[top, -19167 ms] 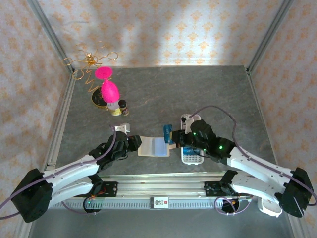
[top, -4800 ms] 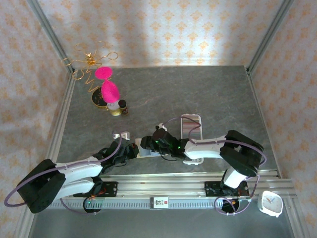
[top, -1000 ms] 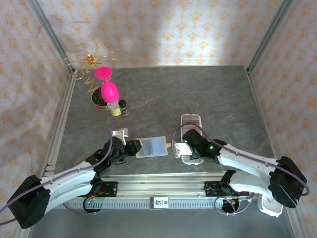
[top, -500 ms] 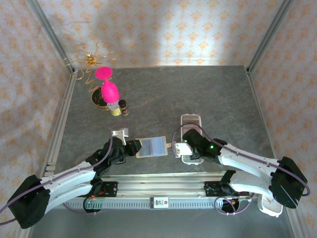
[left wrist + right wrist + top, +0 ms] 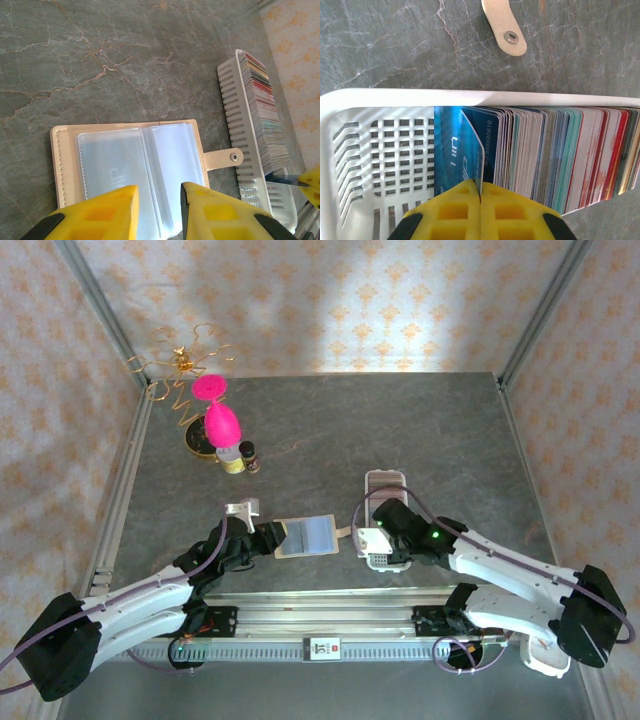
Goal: Put the credit cards into the card holder
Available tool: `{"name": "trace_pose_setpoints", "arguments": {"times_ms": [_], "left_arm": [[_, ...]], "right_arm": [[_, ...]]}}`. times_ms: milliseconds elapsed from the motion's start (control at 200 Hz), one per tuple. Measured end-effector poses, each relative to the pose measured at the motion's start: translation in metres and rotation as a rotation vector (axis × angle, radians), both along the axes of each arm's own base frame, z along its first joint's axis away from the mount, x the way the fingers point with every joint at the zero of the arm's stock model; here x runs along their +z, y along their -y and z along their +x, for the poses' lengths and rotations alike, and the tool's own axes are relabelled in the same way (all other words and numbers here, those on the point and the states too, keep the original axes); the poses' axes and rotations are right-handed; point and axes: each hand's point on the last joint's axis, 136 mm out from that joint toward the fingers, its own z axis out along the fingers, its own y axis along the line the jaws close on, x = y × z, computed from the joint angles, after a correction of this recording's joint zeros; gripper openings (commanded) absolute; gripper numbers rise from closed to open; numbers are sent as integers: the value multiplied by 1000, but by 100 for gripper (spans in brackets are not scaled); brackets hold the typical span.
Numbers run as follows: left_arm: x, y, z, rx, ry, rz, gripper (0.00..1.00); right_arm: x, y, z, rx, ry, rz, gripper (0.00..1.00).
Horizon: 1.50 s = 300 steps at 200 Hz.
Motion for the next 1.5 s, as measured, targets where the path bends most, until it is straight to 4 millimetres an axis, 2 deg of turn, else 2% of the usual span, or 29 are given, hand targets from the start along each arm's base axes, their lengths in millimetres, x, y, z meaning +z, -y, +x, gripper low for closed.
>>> {"name": "trace_pose_setpoints", "arguments": {"times_ms": [190, 330, 526, 636, 701, 771, 866, 996, 1156, 1381, 1502], "left_arm": [[-2, -2, 0, 10, -4, 10, 28], [-3, -7, 1, 31, -5, 26, 29], [-3, -9, 1, 41, -2, 31, 29], [-4, -10, 1, 45, -5, 36, 29], [-4, -11, 2, 50, -5, 39, 29], [-5, -12, 2, 53, -11, 48, 33], [-6, -13, 1, 55, -21, 53, 41], [-9, -15, 0, 56, -33, 70, 47], [-14, -16, -1, 59, -48, 86, 50], [-27, -18, -3, 57, -86, 119, 50], [-33, -18, -4, 56, -105, 135, 50]], "right_arm": [[21, -1, -8, 1, -30, 27, 0], [50, -10, -12, -12, -31, 137, 0], [110, -39, -4, -156, 9, 512, 0], [148, -56, 9, -325, -14, 798, 0], [161, -65, 16, -420, -66, 920, 0], [164, -79, 24, -513, -153, 989, 0], [158, -102, 35, -620, -280, 1053, 0], [117, -126, 39, -791, -487, 1067, 0], [84, -149, 38, -933, -692, 1086, 0], [34, -158, 40, -1076, -782, 1033, 0], [20, -158, 41, -1119, -805, 1038, 0]]}}
